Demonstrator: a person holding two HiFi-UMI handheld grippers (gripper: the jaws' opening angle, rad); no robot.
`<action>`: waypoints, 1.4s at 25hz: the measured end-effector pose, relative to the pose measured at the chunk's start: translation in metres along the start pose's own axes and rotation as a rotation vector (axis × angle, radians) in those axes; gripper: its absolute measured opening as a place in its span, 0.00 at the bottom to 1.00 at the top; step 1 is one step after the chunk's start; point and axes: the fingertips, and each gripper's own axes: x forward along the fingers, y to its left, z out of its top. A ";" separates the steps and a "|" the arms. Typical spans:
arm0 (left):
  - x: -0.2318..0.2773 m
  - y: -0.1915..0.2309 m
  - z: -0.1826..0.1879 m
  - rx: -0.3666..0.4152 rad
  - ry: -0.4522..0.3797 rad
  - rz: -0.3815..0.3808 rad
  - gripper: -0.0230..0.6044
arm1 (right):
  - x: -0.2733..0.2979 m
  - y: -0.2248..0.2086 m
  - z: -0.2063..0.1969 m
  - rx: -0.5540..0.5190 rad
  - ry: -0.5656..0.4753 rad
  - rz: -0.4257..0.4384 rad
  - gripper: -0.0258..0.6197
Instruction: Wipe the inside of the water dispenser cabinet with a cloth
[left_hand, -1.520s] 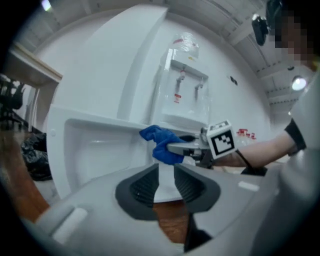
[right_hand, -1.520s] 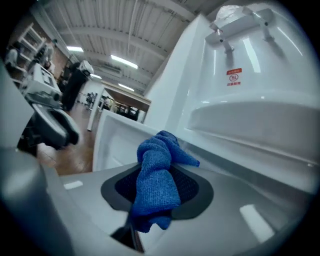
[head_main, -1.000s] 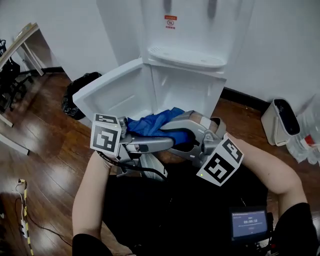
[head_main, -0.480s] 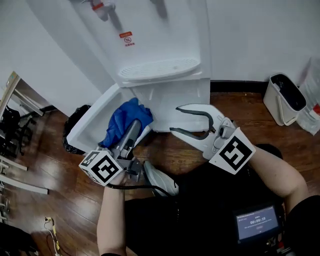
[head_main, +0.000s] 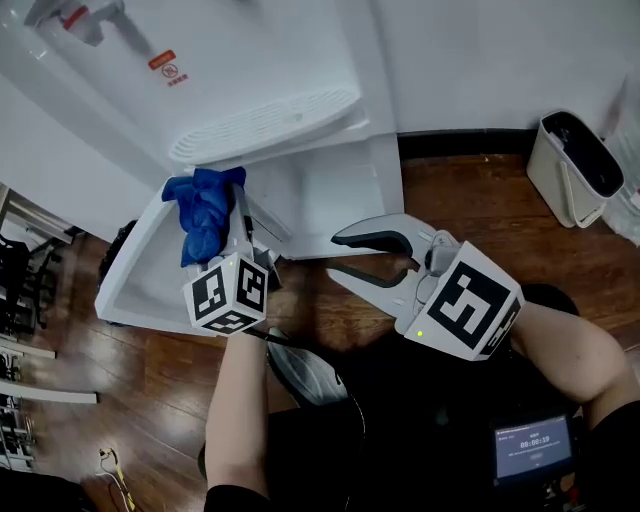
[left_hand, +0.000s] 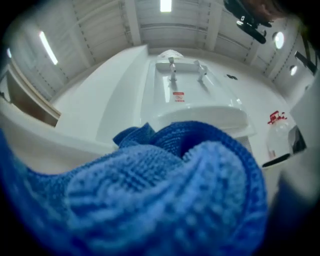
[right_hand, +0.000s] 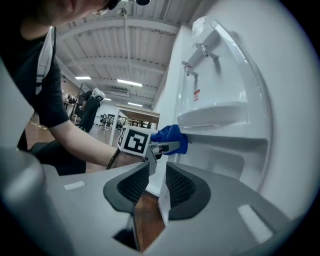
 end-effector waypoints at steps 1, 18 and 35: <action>0.000 -0.001 -0.013 0.011 0.002 0.015 0.33 | -0.001 -0.002 0.002 0.013 -0.008 0.000 0.20; -0.056 -0.024 -0.289 -0.135 0.740 -0.076 0.33 | -0.047 -0.083 0.021 0.234 -0.139 -0.257 0.14; -0.061 -0.185 -0.279 -0.103 0.889 -0.456 0.33 | -0.131 -0.159 0.047 0.477 -0.499 -0.558 0.07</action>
